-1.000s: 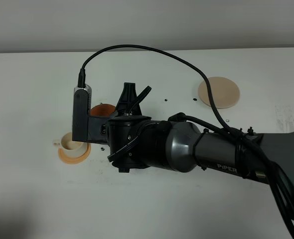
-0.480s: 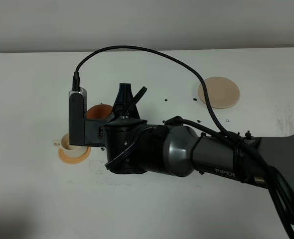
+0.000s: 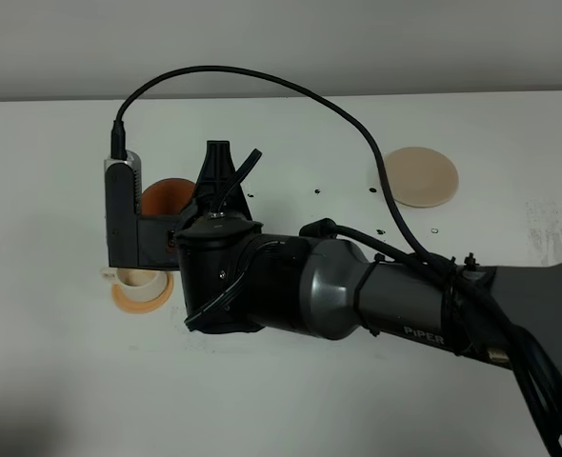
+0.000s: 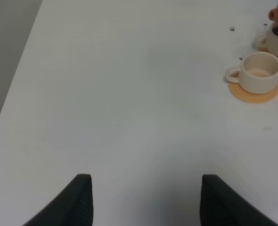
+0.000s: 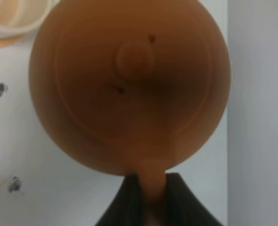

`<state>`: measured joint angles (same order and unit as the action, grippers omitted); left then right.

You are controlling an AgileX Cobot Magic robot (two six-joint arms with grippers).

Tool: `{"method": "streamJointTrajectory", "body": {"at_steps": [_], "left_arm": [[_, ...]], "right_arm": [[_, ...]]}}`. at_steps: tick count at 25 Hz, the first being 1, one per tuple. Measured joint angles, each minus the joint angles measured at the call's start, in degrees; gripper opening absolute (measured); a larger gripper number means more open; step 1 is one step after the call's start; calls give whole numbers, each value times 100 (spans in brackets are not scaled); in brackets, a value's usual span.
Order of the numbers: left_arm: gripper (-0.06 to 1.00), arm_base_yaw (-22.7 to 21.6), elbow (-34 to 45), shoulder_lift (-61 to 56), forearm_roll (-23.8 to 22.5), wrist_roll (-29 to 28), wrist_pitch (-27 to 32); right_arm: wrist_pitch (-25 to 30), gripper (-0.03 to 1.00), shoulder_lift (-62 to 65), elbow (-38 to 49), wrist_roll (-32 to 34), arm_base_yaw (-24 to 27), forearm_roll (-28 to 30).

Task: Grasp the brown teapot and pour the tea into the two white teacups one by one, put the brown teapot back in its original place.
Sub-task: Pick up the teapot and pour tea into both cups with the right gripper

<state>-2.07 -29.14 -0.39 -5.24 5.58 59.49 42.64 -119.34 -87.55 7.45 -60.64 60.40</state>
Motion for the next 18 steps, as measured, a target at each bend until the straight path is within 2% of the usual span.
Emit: {"method": "streamJointTrajectory", "body": {"at_steps": [6, 18], "left_arm": [[50, 0, 0, 0, 0, 0, 0], [50, 0, 0, 0, 0, 0, 0]], "right_arm": [[0, 9, -103, -6, 0, -7, 166], [18, 9, -359, -6, 84, -61, 864]]}}
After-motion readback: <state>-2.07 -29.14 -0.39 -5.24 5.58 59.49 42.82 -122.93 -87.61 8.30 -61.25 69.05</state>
